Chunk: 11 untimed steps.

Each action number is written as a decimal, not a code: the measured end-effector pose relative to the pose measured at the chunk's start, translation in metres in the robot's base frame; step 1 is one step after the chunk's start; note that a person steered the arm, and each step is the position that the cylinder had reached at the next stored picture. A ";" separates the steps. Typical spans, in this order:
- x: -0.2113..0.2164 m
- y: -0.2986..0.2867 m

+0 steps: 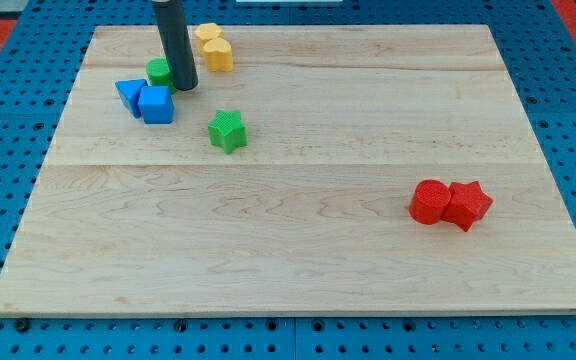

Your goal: Push the green circle towards the top left

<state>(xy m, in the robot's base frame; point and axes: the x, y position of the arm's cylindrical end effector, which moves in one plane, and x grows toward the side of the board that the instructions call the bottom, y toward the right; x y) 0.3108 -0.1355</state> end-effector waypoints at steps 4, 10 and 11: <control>-0.003 -0.016; -0.026 -0.092; -0.056 -0.082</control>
<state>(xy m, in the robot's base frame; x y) 0.2553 -0.2175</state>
